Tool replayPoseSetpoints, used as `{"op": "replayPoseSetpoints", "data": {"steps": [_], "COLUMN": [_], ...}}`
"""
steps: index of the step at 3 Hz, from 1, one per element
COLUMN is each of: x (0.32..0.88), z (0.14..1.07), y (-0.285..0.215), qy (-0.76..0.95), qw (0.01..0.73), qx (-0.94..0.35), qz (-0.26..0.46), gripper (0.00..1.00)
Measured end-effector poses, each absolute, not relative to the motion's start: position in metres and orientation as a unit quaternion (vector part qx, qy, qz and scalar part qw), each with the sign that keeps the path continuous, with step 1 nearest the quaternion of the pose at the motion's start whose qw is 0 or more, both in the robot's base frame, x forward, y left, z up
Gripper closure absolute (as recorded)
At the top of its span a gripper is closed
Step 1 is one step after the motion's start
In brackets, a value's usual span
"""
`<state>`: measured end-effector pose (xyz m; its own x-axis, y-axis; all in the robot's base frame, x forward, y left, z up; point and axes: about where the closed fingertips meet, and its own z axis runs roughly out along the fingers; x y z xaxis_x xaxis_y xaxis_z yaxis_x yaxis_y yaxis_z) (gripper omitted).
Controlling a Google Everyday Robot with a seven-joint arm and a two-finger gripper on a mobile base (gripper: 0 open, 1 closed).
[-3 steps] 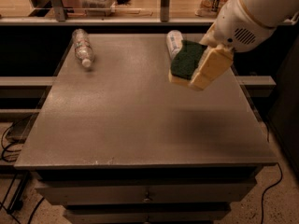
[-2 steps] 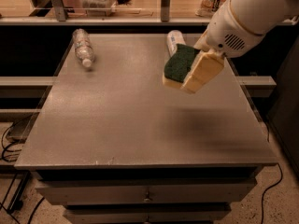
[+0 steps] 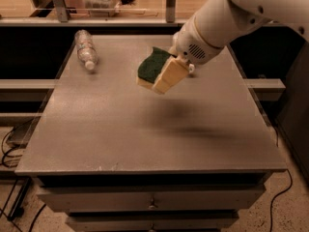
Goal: Move sponge near water bottle
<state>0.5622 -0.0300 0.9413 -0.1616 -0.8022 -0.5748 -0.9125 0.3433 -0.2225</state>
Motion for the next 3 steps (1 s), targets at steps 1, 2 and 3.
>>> {"op": "replayPoseSetpoints", "data": {"steps": [1,2,3], "x": [0.59,0.618,0.645], "z": [0.93,0.912,0.9], "y": [0.008,0.04,0.067], "qy": [0.751,0.751,0.742], "qw": [0.337,0.351,0.364], "qx": [-0.56,-0.55,-0.549], "qz": [0.096,0.101,0.123], "gripper": [1.0,1.0,0.82]}}
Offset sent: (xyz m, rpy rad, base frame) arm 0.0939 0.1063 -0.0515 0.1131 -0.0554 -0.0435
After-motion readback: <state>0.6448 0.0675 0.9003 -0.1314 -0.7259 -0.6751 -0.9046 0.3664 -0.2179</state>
